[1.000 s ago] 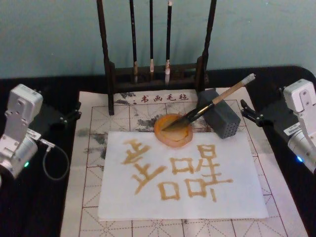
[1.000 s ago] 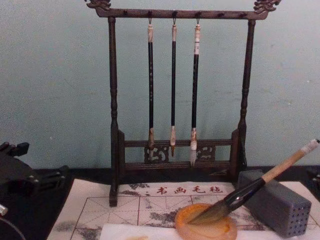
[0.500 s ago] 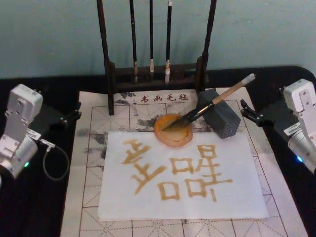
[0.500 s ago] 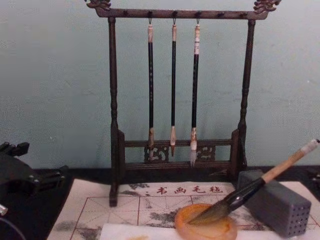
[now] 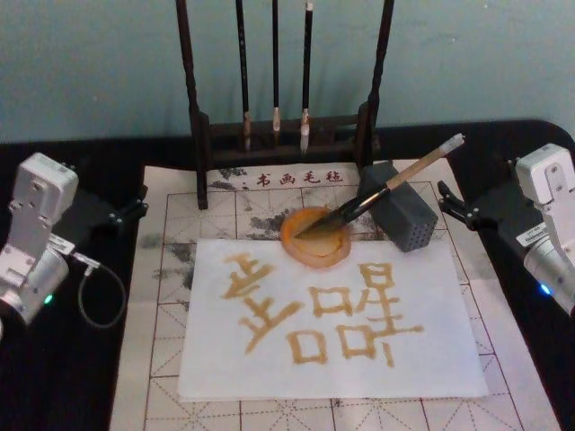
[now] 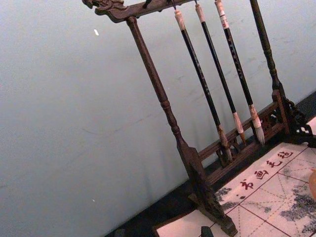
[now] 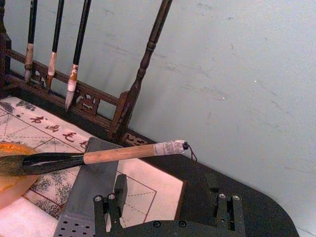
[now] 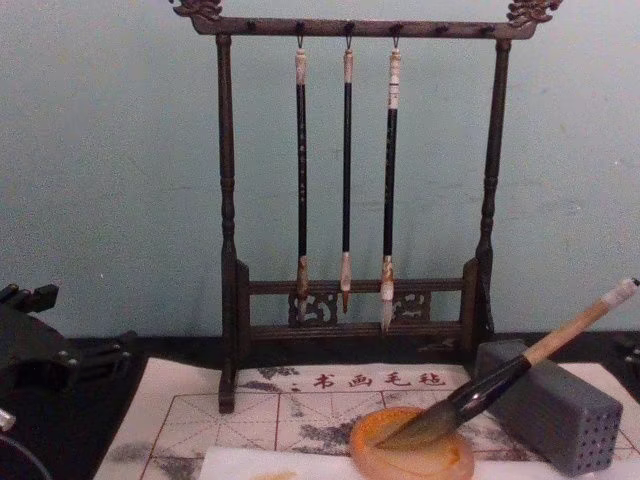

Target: Pick up the brush from the inkstone, write on the paper, then place the brush back to its original position.

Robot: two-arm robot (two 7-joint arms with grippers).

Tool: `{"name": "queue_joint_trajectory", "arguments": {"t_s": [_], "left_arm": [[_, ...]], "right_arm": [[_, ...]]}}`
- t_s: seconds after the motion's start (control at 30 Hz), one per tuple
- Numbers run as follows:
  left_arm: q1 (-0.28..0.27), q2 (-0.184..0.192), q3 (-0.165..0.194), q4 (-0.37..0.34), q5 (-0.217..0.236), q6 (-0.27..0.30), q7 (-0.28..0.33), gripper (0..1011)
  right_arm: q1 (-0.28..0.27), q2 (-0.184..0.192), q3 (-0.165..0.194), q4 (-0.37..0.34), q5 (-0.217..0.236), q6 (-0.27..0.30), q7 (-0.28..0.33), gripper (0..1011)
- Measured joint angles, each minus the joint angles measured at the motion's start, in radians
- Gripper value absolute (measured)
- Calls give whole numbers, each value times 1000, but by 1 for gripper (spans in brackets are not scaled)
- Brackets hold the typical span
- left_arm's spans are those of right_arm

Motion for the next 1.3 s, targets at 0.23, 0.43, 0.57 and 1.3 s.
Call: {"name": "queue_joint_trajectory", "arguments": {"t_s": [0.23, 0.43, 0.57, 1.3], "left_arm": [[0, 0, 0, 0, 0, 0, 0, 1001], [0, 0, 0, 0, 0, 0, 0, 1001], [0, 0, 0, 0, 0, 0, 0, 1001], [0, 0, 0, 0, 0, 0, 0, 1001]], "right_arm": [[0, 0, 0, 0, 0, 0, 0, 1000], [0, 0, 0, 0, 0, 0, 0, 1000], [0, 0, 0, 0, 0, 0, 0, 1000], [0, 0, 0, 0, 0, 0, 0, 1000]]}}
